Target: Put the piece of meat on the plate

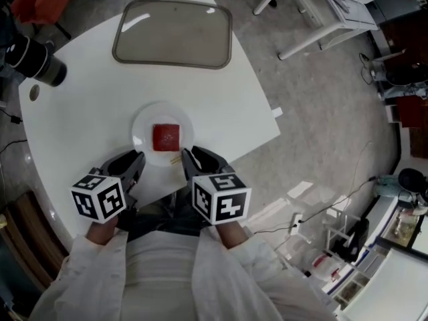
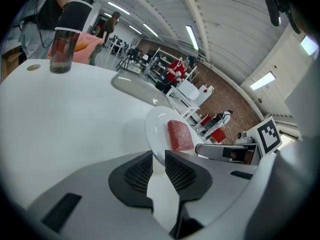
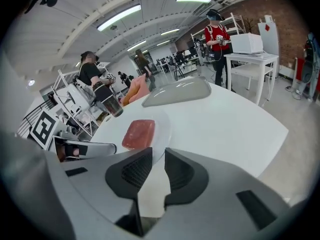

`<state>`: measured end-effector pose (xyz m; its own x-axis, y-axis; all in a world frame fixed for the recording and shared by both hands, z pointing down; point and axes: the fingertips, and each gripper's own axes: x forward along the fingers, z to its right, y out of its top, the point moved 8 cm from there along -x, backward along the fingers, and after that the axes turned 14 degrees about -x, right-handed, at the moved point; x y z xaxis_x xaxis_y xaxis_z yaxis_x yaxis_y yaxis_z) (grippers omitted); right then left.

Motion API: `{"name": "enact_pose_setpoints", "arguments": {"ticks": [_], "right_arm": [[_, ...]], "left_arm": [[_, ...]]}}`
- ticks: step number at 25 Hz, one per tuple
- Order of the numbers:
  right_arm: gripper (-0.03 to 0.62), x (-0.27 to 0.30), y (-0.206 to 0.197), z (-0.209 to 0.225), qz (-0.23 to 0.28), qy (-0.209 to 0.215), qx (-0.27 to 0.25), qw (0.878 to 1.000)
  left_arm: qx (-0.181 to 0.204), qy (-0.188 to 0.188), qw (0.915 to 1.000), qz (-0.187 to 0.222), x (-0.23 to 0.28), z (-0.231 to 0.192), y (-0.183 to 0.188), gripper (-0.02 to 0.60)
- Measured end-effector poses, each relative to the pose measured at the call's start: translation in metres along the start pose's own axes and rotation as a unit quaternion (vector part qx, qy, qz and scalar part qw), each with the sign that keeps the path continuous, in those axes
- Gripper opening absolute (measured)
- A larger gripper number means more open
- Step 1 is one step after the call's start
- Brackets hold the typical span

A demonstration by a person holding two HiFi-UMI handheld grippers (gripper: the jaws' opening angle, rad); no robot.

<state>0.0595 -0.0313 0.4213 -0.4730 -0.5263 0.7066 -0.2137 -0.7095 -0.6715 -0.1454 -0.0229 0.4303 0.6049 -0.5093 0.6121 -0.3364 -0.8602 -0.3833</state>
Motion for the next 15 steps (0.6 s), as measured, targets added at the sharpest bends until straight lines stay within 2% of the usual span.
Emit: {"name": "enact_pose_setpoints", "arguments": {"ticks": [8,12,15], "right_arm": [[0.084,0.021,0.053,0.037,0.003,0.031,-0.011,0.999],[0.083,0.028,0.066,0.048,-0.002,0.048,-0.013,0.999],[0.083,0.049,0.094,0.071,-0.006,0.057,-0.012,0.998]], "left_arm": [[-0.012,0.018,0.9994,0.029,0.022,0.018,0.050,0.074],[-0.023,0.028,0.9984,0.043,0.028,0.024,0.057,0.074],[-0.029,0.037,0.9977,0.049,0.049,0.026,0.090,0.074]]}}
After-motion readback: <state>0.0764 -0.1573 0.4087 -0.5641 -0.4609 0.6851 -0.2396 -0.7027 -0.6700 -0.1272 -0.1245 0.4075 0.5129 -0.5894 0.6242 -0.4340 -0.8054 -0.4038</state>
